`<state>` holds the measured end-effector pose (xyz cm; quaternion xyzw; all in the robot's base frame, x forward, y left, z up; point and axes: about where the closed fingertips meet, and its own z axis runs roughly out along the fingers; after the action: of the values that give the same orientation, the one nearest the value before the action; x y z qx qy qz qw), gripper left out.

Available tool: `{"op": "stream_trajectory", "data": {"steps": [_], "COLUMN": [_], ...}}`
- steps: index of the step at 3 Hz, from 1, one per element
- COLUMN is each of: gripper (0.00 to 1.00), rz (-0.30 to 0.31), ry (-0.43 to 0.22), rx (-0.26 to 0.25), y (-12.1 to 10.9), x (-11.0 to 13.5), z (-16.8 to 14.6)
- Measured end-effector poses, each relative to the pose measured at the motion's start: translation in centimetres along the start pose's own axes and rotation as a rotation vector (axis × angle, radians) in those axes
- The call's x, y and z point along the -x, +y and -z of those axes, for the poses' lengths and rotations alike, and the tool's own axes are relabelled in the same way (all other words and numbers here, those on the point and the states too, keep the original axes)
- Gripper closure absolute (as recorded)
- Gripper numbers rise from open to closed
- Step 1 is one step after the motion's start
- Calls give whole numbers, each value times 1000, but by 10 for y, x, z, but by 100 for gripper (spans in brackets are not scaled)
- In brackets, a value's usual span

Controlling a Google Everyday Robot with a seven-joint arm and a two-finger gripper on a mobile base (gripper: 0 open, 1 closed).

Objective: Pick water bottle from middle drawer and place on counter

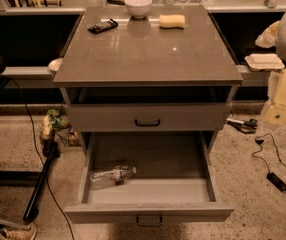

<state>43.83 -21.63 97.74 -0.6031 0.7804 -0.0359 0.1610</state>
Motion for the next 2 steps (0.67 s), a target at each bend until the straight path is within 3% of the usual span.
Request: {"op": "stream_trajectory", "data": {"steps": [1, 2], "gripper": [0, 0], "rz": [0, 9], "ry": [0, -12], "rx": [0, 4], "y": [0, 0], "x": [0, 3], "z": [0, -25]}}
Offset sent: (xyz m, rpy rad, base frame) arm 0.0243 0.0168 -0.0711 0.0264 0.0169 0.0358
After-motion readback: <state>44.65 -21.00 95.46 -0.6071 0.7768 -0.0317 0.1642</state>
